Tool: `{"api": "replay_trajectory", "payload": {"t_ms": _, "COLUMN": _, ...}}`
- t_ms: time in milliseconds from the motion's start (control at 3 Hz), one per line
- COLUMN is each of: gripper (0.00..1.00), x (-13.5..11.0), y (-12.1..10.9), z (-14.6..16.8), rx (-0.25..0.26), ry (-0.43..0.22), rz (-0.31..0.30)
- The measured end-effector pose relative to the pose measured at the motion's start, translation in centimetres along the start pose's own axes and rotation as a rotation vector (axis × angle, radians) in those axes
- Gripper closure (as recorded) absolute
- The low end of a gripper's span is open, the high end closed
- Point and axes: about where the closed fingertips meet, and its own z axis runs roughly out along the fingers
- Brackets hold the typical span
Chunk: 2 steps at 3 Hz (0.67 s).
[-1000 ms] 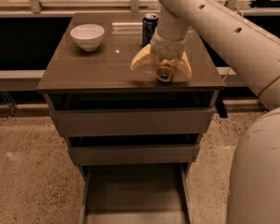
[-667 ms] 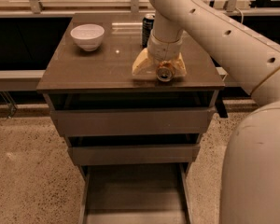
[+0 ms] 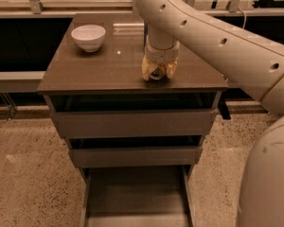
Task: Place orange can into bottom drawer
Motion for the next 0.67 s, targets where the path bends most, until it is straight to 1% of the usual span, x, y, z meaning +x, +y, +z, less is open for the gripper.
{"api": "replay_trajectory", "payload": {"t_ms": 333, "gripper": 0.83, "x": -0.2, "y": -1.2, "z": -1.1, "rx": -0.024, "ry": 0.018, "rz": 0.069}}
{"api": "replay_trajectory", "payload": {"t_ms": 667, "gripper": 1.0, "x": -0.7, "y": -3.5, "z": -4.5, "rx": 0.044, "ry": -0.094, "rz": 0.178}}
